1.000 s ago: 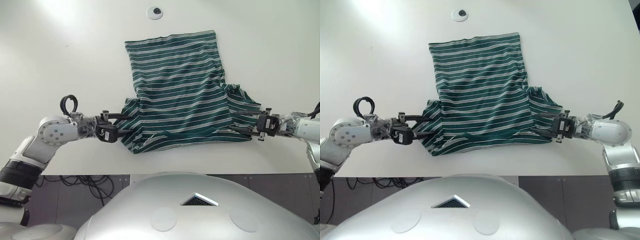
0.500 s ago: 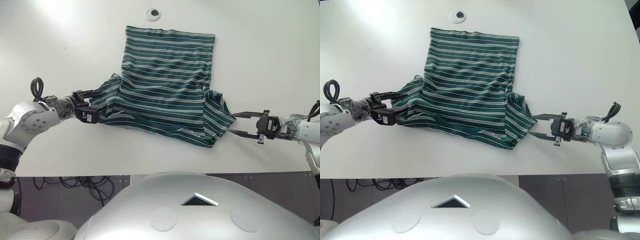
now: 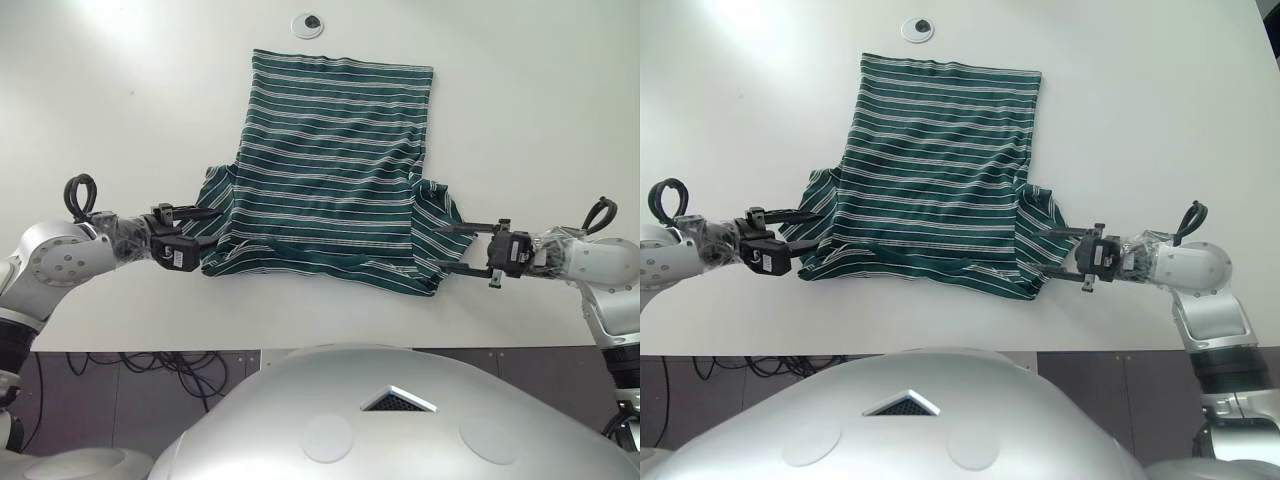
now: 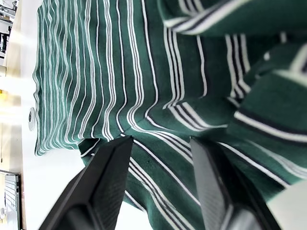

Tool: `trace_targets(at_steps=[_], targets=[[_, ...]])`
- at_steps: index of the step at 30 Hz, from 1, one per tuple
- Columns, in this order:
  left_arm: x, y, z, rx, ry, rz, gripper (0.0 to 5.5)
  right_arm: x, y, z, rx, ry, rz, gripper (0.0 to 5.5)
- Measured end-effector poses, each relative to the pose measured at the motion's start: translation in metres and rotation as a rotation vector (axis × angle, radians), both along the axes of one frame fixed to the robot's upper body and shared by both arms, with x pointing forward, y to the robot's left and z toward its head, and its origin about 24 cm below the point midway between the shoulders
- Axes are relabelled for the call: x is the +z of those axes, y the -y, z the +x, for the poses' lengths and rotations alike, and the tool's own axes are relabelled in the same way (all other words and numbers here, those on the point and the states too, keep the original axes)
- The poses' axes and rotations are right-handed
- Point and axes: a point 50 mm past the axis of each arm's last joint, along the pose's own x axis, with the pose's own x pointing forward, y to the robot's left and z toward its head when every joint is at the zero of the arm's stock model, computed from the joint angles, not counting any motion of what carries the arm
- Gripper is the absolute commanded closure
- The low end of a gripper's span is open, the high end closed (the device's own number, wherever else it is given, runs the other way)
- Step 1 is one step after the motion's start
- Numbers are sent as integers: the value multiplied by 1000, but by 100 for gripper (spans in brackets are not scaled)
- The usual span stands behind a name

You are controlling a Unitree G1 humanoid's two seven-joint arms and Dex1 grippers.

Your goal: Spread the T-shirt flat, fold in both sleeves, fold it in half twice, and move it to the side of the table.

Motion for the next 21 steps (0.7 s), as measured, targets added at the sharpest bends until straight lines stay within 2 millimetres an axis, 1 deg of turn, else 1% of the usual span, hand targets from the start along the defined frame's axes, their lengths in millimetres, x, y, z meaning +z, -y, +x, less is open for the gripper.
trace_targets(at_steps=[3,5,6,8,11,13,17,19,21], targets=[[2,2,-2,-5,-6,-3,334,-6,-8,0,2,2,16,319],[6,-2,1,-7,18,40,334,-6,-10,2,10,10,6,319],[13,-10,4,2,41,81,334,-7,-13,2,0,16,27,319],[20,-10,8,9,70,79,334,-9,-16,2,3,13,37,319],[39,7,12,-26,108,-18,334,-9,-16,2,7,15,31,319],[41,13,11,-38,99,-43,334,-10,-17,2,12,13,22,319],[36,21,8,-46,76,-83,334,-13,-20,0,32,5,7,319],[26,26,5,-57,43,-92,334,-14,-21,0,38,6,-4,319],[11,28,0,-61,-5,-79,334,-14,-21,0,39,14,-10,319]])
